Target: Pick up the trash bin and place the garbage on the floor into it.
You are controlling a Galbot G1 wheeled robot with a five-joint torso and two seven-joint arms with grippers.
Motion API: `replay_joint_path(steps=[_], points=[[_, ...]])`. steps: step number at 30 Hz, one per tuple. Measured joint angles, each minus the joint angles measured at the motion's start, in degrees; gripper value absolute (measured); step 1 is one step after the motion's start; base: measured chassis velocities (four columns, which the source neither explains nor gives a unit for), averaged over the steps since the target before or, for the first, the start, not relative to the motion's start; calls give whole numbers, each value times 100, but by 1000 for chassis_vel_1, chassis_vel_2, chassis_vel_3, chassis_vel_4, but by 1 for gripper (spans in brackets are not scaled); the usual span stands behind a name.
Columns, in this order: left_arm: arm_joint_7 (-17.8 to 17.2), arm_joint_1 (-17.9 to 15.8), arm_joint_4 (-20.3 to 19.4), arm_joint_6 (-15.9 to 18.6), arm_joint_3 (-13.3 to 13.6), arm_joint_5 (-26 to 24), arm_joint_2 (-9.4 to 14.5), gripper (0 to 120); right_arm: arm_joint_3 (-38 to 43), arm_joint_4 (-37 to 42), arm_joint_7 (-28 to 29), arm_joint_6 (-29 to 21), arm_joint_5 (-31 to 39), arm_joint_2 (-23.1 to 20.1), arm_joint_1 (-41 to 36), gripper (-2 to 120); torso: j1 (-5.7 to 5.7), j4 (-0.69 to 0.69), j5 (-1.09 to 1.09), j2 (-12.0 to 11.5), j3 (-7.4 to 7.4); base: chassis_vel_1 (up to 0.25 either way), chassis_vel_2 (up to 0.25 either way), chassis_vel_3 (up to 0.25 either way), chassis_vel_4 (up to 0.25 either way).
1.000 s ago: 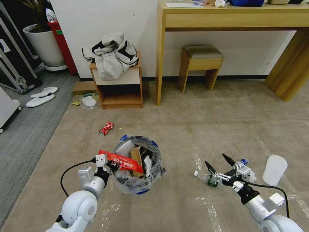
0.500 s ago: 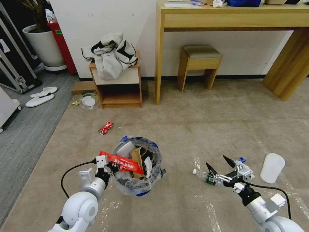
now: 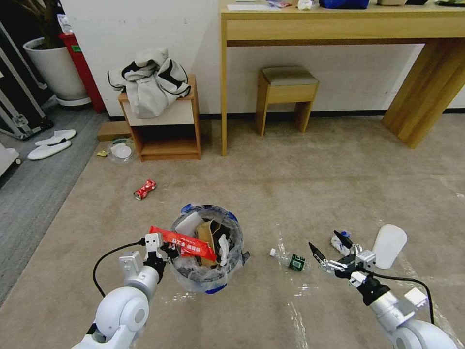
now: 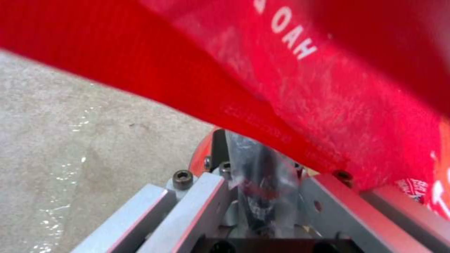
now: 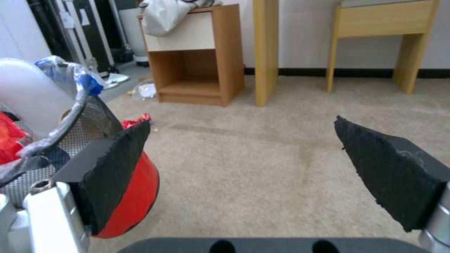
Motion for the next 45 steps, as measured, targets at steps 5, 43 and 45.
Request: replay_joint_path(steps=[5,43,45], points=[[-14,-1,22,0,-12,4,-2,1,-51,-34,0,0,8,-15,57,100,0,2,0,0,0,5,12,-4,-9],[-45,10,66,-27,4,107,-6,1,-123,-89,-22,80,-3,59,52,100,51,-2,1,152,97,0,0,0,0],[-42,16,58,-27,4,139,-6,1,-121,-89,-23,82,-4,50,50,100,51,-2,1,152,96,0,0,0,0]])
